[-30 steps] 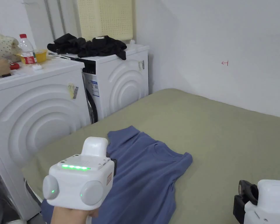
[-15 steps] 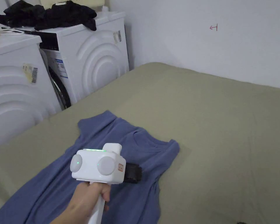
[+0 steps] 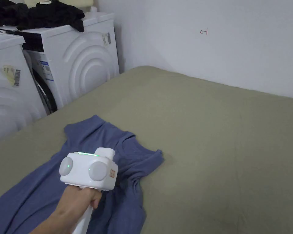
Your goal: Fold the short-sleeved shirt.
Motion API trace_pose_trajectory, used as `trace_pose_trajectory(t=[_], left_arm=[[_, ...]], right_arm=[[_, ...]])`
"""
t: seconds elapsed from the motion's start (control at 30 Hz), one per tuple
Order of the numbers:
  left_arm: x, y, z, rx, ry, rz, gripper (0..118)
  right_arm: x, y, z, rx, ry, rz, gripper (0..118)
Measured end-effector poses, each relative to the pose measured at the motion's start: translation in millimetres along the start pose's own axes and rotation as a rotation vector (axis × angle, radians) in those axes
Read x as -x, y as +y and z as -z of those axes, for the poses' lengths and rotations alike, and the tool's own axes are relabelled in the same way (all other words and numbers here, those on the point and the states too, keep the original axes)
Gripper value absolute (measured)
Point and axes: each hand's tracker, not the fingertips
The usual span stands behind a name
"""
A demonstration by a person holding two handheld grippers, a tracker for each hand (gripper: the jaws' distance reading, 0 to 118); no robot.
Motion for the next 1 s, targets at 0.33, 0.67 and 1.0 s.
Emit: trace_pose_trajectory(t=[0.33,0.67,1.0], left_arm=[[-94,16,-107,-0.193,-0.167,0.105,4],[-340,15,-175,-0.253,-0.523,0.341,4],[-523,-63,-117,-0.033,-0.660,0.497,4]], right_arm=[[-71,-18,-114,-0.075,-0.192,0.088,3],[-127,-45,-193,-0.113,-0.368,0.193,3],[-173,-65,-209,-0.090,-0.452,0.284,3]])
